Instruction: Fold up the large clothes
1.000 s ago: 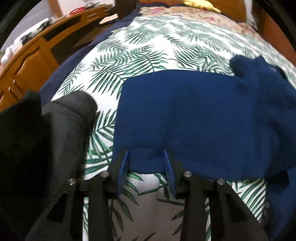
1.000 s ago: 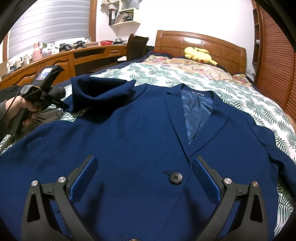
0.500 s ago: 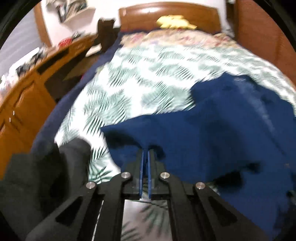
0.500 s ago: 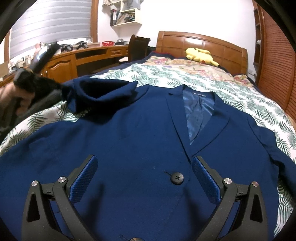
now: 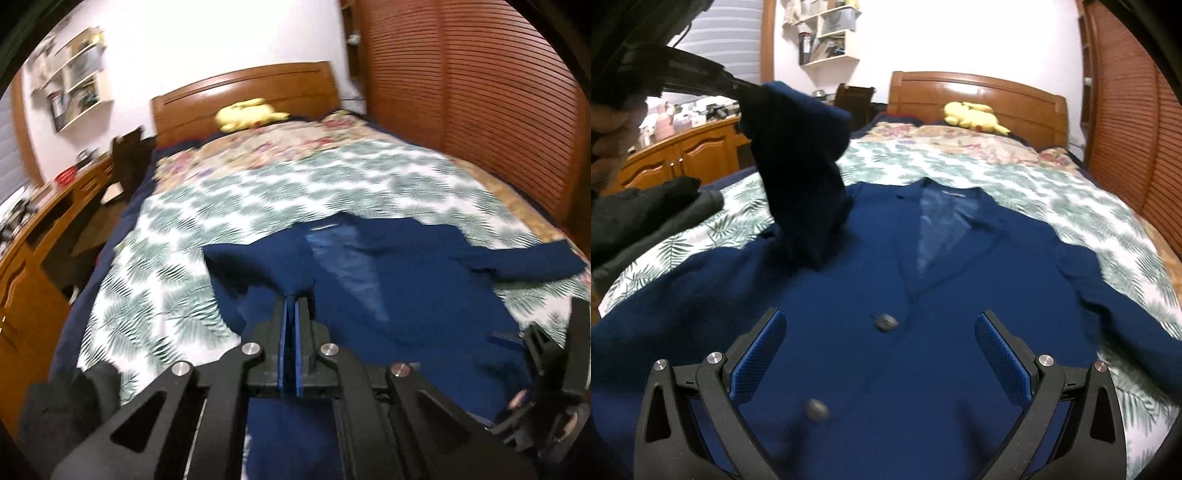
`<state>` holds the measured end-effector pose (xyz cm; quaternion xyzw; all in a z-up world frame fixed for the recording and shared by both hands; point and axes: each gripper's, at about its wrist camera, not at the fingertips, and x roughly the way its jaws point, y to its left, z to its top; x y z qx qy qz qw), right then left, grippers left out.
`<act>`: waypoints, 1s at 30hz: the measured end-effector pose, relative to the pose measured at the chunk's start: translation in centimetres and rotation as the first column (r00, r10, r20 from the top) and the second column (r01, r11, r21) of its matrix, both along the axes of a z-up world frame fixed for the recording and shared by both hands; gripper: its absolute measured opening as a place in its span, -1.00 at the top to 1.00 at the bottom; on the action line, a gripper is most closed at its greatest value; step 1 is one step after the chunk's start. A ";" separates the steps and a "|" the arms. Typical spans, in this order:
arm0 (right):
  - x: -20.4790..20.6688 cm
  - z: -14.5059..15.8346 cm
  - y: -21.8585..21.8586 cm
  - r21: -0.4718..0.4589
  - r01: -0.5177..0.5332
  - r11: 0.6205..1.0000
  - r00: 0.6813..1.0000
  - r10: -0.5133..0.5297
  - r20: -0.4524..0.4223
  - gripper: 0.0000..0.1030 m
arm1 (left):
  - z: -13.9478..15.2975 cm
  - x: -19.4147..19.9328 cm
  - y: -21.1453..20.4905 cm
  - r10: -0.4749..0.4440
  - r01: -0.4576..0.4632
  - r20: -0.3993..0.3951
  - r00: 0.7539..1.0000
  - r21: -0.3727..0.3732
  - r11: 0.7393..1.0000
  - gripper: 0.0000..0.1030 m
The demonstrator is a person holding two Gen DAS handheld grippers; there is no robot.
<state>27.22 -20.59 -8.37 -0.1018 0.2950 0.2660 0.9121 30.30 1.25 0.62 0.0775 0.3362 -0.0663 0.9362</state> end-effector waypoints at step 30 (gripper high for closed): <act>-1.6 0.5 -8.2 0.024 0.108 0.994 0.993 -0.107 -0.056 -1.00 | -6.9 -12.3 -4.7 -0.068 0.065 -0.052 0.996 -0.058 0.996 0.71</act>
